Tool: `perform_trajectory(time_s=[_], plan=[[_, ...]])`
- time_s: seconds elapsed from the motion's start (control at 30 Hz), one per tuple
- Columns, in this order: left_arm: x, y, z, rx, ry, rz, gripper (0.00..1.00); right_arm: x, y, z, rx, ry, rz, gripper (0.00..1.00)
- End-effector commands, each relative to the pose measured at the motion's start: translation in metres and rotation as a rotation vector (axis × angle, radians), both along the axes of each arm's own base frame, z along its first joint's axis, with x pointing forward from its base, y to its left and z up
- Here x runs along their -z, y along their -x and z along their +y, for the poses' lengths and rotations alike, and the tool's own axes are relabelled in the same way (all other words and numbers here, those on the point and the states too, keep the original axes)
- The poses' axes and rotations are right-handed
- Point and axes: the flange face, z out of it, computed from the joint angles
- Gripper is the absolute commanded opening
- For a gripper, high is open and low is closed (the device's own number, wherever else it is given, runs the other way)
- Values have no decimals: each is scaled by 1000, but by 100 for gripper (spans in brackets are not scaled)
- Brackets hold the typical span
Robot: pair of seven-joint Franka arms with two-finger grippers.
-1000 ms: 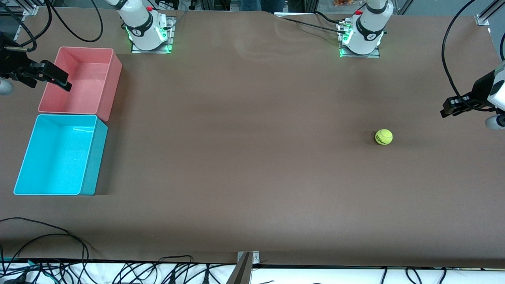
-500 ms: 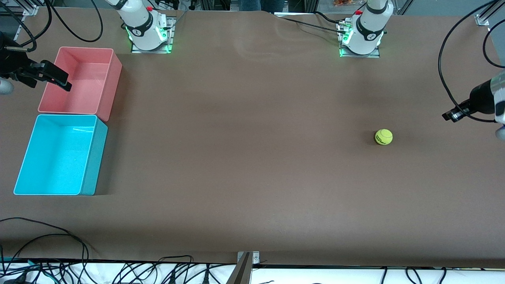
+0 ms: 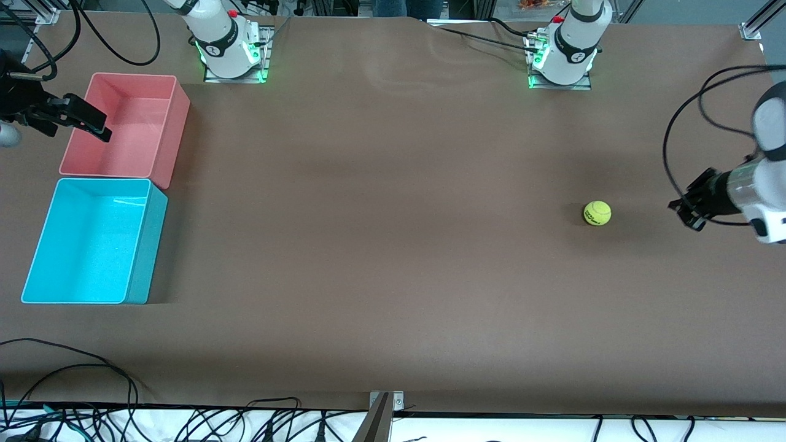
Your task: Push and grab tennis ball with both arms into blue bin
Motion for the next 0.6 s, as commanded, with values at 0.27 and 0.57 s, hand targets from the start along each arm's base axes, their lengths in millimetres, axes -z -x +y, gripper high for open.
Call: perform_trajectory(time_s=[0.27, 0.57], plan=[[121, 30, 16, -322, -63, -49, 0, -6, 0, -1, -11, -19, 4, 100], [179, 49, 16, -398, -93, -73, 0, -5, 0, 0, -12, -19, 6, 100]])
